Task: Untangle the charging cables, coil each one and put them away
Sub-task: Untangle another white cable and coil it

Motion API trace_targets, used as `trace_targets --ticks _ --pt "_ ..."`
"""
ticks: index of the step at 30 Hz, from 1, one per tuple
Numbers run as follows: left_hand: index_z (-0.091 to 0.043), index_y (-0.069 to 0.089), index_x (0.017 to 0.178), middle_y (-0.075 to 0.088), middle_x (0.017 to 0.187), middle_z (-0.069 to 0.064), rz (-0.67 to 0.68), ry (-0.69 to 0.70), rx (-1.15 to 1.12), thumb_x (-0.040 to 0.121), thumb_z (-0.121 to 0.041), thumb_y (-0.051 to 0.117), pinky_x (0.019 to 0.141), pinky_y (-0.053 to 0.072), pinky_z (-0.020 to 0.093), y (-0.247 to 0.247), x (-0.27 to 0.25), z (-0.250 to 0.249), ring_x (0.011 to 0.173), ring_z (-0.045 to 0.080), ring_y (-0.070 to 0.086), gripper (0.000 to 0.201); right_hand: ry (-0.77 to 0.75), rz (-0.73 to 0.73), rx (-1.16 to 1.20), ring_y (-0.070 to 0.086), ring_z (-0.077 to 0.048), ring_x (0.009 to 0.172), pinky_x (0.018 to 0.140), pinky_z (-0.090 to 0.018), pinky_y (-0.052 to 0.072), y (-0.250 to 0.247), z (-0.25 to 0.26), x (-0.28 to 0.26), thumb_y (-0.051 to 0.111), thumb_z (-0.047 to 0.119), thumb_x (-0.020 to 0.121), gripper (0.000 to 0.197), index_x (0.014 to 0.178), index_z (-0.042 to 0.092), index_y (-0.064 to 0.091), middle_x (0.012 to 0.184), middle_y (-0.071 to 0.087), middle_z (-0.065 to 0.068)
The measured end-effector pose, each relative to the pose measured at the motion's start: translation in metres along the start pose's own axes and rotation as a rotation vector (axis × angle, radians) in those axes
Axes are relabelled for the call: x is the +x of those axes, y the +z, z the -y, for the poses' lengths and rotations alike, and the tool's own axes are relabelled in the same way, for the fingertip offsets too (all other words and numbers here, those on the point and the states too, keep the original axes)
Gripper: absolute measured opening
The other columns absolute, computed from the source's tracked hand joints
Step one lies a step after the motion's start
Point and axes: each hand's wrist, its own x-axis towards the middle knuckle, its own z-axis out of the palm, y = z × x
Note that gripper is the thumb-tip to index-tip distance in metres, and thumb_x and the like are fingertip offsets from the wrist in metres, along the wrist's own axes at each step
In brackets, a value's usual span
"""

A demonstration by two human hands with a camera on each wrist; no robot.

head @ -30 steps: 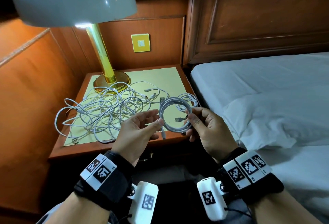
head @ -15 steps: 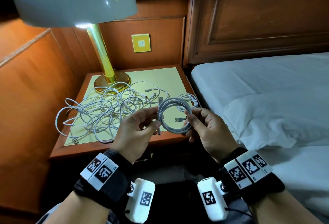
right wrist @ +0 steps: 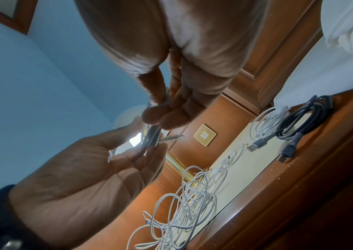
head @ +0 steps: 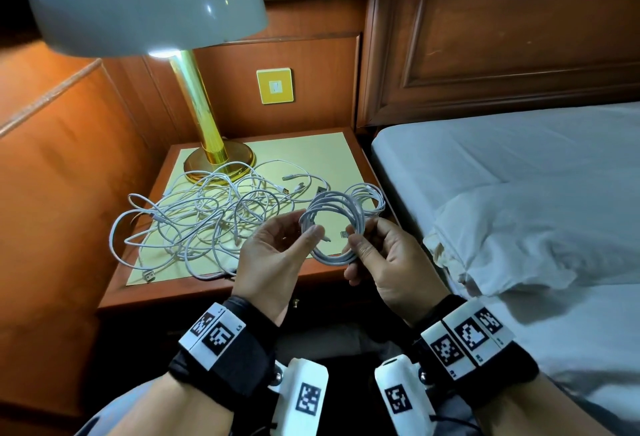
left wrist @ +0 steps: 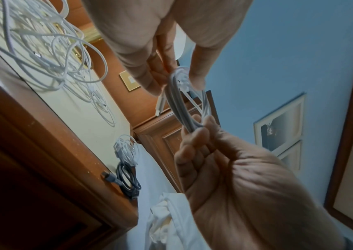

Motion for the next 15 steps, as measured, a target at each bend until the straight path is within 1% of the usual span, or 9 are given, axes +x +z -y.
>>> trace_targets --ticks 1,3,5,6,8,10,12,15 --pt "-0.011 0.071 0.099 0.074 0.091 0.007 -0.009 -0.005 0.011 0.07 -0.014 0.088 0.083 0.052 0.031 0.0005 0.0004 0.0018 0.088 0.021 0.067 0.033 -0.003 0.006 -0.007 0.061 -0.013 0.053 0.055 -0.024 0.052 0.001 -0.0001 -0.0009 0.059 0.012 0.098 0.012 0.102 0.001 0.059 0.066 0.063 0.002" --pt "-0.008 0.069 0.095 0.071 0.086 0.007 -0.044 -0.056 -0.026 0.08 0.002 0.077 0.078 0.052 0.029 0.001 0.0022 0.0041 0.085 0.024 0.063 0.019 -0.014 0.012 -0.033 0.061 -0.012 0.052 0.056 -0.023 0.052 0.0024 0.0006 -0.0026 0.059 0.012 0.098 0.011 0.101 0.002 0.058 0.07 0.062 -0.005" --pt "-0.003 0.069 0.094 0.07 0.083 0.009 -0.051 -0.133 -0.136 0.086 0.011 0.065 0.071 0.055 0.024 0.0016 0.0016 0.0035 0.078 0.021 0.063 0.017 -0.03 0.013 -0.055 0.062 -0.012 0.053 0.057 -0.025 0.054 0.0033 0.0015 -0.0039 0.059 0.011 0.098 0.009 0.101 0.003 0.058 0.076 0.062 -0.01" --pt "-0.001 0.069 0.094 0.07 0.083 0.01 -0.043 -0.163 -0.194 0.086 0.011 0.063 0.068 0.056 0.022 0.0021 0.0011 0.0025 0.075 0.02 0.063 0.016 -0.038 0.012 -0.067 0.063 -0.013 0.054 0.058 -0.026 0.055 0.0032 0.0021 -0.0041 0.06 0.012 0.098 0.008 0.102 0.004 0.058 0.079 0.063 -0.01" --pt "0.001 0.071 0.095 0.069 0.084 0.011 -0.025 -0.187 -0.241 0.083 0.006 0.065 0.068 0.057 0.021 0.0022 0.0003 0.0021 0.073 0.018 0.063 0.014 -0.052 0.007 -0.092 0.063 -0.013 0.055 0.06 -0.026 0.055 0.0026 0.0029 -0.0041 0.06 0.012 0.098 0.007 0.102 0.007 0.059 0.082 0.063 -0.007" --pt "-0.003 0.074 0.094 0.07 0.084 0.011 -0.004 -0.213 -0.226 0.077 -0.004 0.069 0.072 0.056 0.026 0.0016 0.0001 0.0023 0.074 0.017 0.065 0.018 -0.062 -0.006 -0.117 0.064 -0.013 0.055 0.061 -0.025 0.055 0.0012 0.0024 -0.0035 0.061 0.012 0.097 0.005 0.101 0.009 0.06 0.082 0.064 -0.003" --pt "-0.007 0.075 0.096 0.071 0.086 0.011 0.03 -0.246 -0.22 0.074 -0.01 0.07 0.075 0.056 0.03 0.0011 -0.0003 0.0012 0.075 0.018 0.067 0.022 -0.071 -0.028 -0.148 0.064 -0.012 0.055 0.06 -0.023 0.054 -0.0002 0.0013 -0.0029 0.062 0.014 0.097 0.005 0.101 0.011 0.061 0.078 0.066 0.001" --pt "-0.005 0.074 0.099 0.074 0.087 0.011 0.067 -0.249 -0.233 0.075 -0.01 0.07 0.072 0.059 0.028 0.0009 -0.0002 -0.002 0.076 0.018 0.069 0.025 -0.061 -0.061 -0.163 0.065 -0.011 0.055 0.058 -0.02 0.051 -0.0013 0.0015 -0.0023 0.063 0.019 0.097 0.007 0.1 0.013 0.062 0.069 0.066 0.005"
